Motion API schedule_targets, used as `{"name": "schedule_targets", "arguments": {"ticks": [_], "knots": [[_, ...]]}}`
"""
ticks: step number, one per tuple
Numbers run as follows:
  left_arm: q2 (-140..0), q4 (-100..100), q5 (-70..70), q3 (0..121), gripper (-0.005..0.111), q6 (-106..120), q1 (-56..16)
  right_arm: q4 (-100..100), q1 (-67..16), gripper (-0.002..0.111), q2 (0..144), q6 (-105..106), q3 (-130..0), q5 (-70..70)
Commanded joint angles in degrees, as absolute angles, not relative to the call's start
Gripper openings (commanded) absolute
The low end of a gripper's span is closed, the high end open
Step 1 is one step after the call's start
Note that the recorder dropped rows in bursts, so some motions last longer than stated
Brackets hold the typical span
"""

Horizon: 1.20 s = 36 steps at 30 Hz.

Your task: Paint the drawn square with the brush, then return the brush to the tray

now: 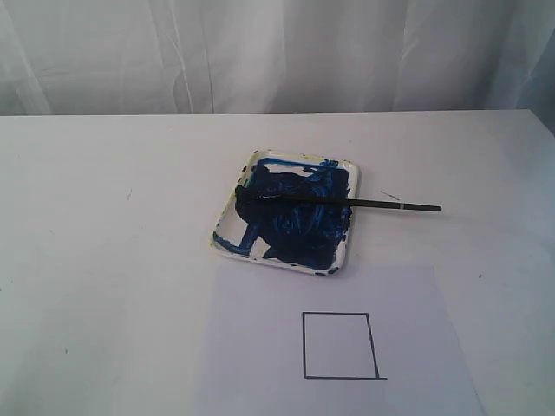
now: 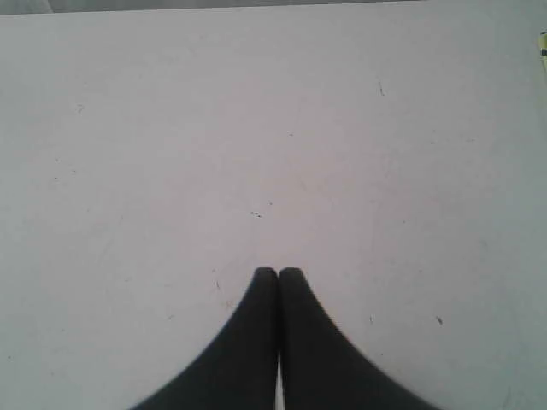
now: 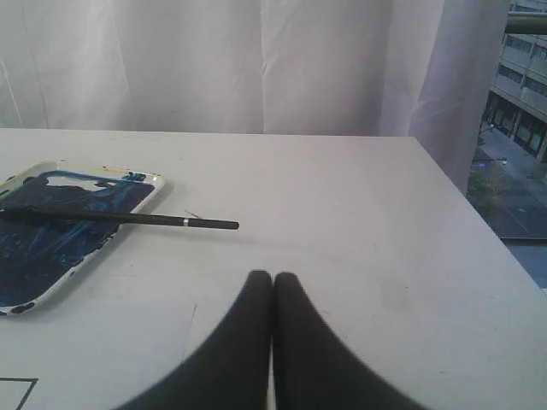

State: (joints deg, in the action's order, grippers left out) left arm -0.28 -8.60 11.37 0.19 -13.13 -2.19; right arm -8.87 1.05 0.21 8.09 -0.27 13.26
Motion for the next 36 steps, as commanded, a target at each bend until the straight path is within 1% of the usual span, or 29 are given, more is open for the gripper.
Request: {"name": "schedule_targets", "arguments": {"ticks": [1,9,19,24,30,36], "knots": [[0.0,-9.0,11.4,0.0,0.000,-13.1,-2.7,-8.7,1.4,0.000,0.0,8.1,0.0,12.3],[0.0,-9.2,10.0,0.0,0.000,-13.5,-2.7,-8.7,1.4,0.000,0.0,8.1,0.0,11.4],[0.0,-7.0,-1.5,0.0,0.000,-22.8,-2.7,-9.3,1.4,0.000,0.0,8.1,0.0,1.0],[0.0,-7.0,-1.6,2.0,0.000,-27.8,-2.7,-9.4,1.4,0.000,0.0,4.4,-0.1,-1.7],[0.0,-6.4,4.8,10.0,0.000,-31.5,-2.7,-10.9,1.4,0.000,0.0,2.2,-4.6,0.7],[-0.2,-6.4,16.9,20.9,0.000,-31.1,-2.7,-11.0,1.4,0.000,0.0,2.2,-12.8,6.2]]}}
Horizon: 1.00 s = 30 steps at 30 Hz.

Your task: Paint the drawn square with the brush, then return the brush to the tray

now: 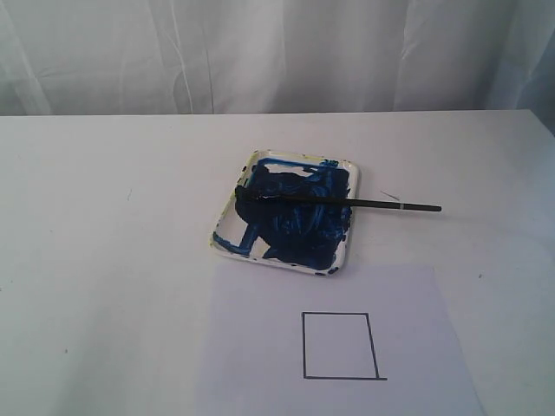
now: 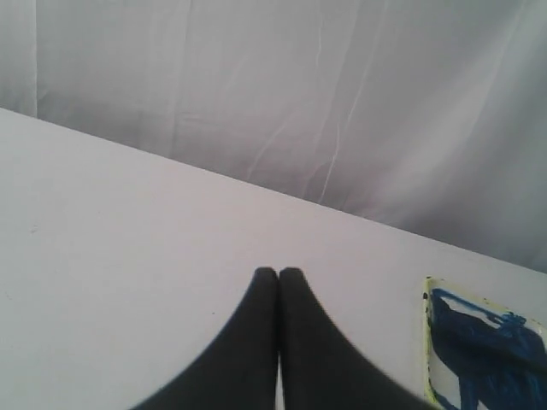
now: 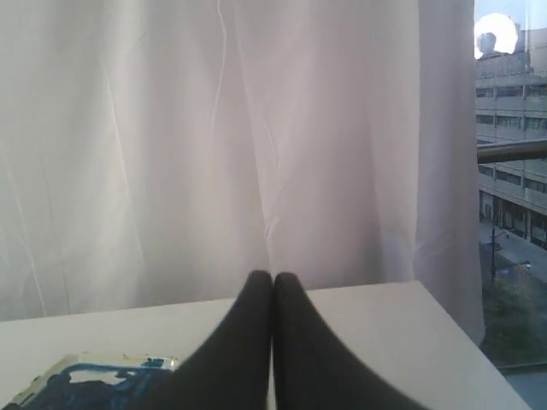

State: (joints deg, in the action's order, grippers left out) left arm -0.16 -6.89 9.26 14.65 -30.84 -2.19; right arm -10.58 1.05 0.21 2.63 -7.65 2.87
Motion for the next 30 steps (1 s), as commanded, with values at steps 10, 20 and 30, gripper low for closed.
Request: {"name": "schedule_targets", "arguments": {"ticks": [10,20,30], "knots": [[-15.0,-6.4,31.0,36.7,0.000,-24.3,-2.7,-11.0,1.4,0.000,8.7,2.7,-31.6,23.7],[-34.2,-6.2,35.4,48.3,0.000,-20.6,-2.7,-10.9,1.4,0.000,23.6,2.8,-42.9,36.1],[-47.4,3.4,35.7,50.1,0.000,-11.5,-2.7,-10.8,1.4,0.000,33.4,8.3,-42.9,28.7]]}}
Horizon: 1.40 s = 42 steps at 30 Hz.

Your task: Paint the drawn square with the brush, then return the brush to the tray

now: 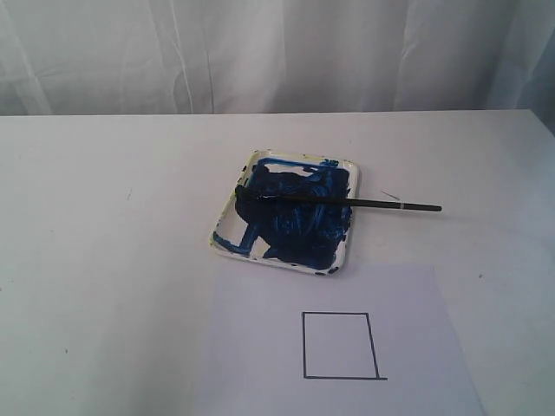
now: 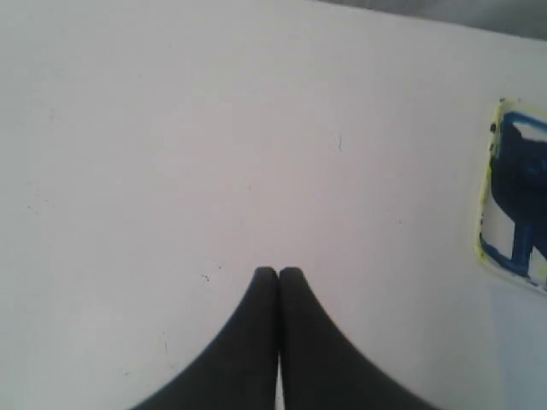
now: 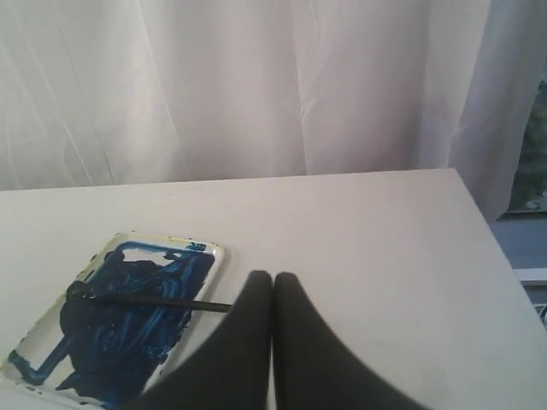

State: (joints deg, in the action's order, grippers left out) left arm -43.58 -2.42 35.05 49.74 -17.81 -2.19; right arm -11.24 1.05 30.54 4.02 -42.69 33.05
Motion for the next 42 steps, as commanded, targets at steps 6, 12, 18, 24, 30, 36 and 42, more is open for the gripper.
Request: {"name": "schedule_targets", "arguments": {"ticks": [6,12,18,24,30,36,42], "knots": [[-55.9,28.4,41.6,53.8,0.000,16.8,-2.7,-12.3,1.4,0.000,39.6,8.7,-42.9,27.8],[-66.1,35.4,53.0,61.0,0.000,30.1,-4.0,-12.5,0.5,0.000,47.7,10.7,-46.1,32.0],[-73.2,35.5,54.5,64.3,0.000,36.3,-8.9,-12.6,-0.3,0.013,56.9,10.8,-52.3,38.2],[-81.8,35.2,53.4,68.3,0.030,42.2,-13.6,-13.5,-0.3,0.029,70.1,10.2,-59.9,43.0],[-89.3,35.0,52.1,71.5,0.055,55.5,-18.8,-16.2,-0.3,0.029,84.8,15.7,-70.2,51.5],[-94.8,35.9,50.7,71.5,0.056,67.0,-21.6,-17.7,-0.3,0.029,93.9,23.4,-75.3,50.1],[-98.7,35.9,48.4,71.3,0.066,69.0,-22.8,-18.4,-0.3,0.029,96.2,30.0,-75.4,41.0]]}}
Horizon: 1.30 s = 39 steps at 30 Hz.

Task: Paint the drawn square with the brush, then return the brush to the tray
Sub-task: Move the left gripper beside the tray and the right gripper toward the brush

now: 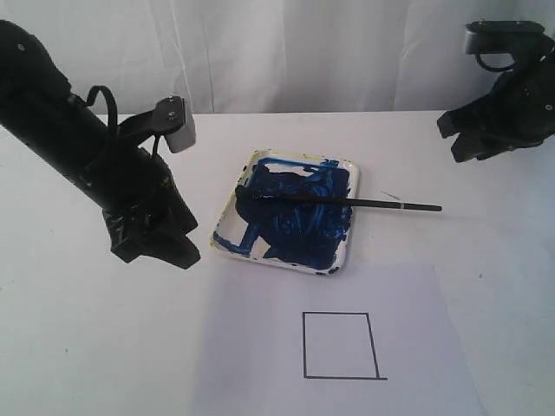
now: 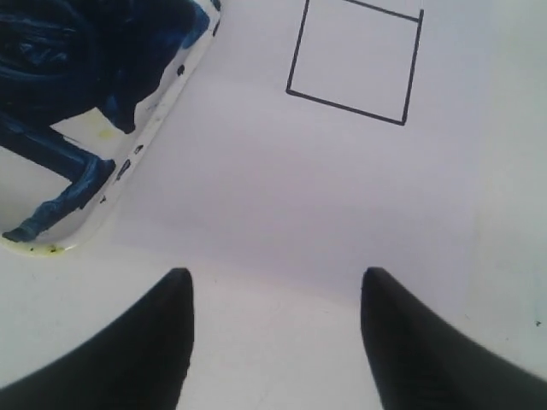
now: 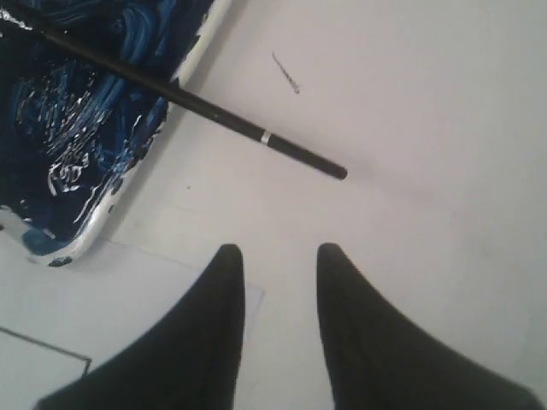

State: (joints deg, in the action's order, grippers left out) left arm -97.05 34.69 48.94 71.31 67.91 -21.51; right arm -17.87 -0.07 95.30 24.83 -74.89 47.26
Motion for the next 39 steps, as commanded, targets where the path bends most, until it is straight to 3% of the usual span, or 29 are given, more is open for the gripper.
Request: {"name": "schedule_targets", "arguments": {"ticks": [1,9,16,23,31,39], "knots": [[-99.2,35.4,48.0,71.3,0.066,69.0,-23.2,-18.6,-0.3,0.029,96.3,31.4,-75.4,39.6],[-100.4,27.7,42.8,71.3,0.066,68.1,-29.0,-21.6,-0.3,0.029,97.5,33.0,-76.3,37.3],[-102.4,27.8,41.9,71.3,0.066,68.1,-33.3,-23.3,-0.3,0.029,102.8,33.2,-82.5,45.7],[-104.2,27.8,31.7,66.4,0.067,69.4,-35.0,-25.2,-0.3,0.030,105.7,40.1,-84.1,45.6],[-104.4,29.7,30.0,64.7,0.067,69.5,-35.0,-28.9,-0.3,0.056,107.8,40.9,-84.1,43.5],[-104.8,30.0,29.9,64.7,0.067,69.3,-35.0,-29.9,-0.3,0.057,110.8,44.4,-84.1,45.1]]}}
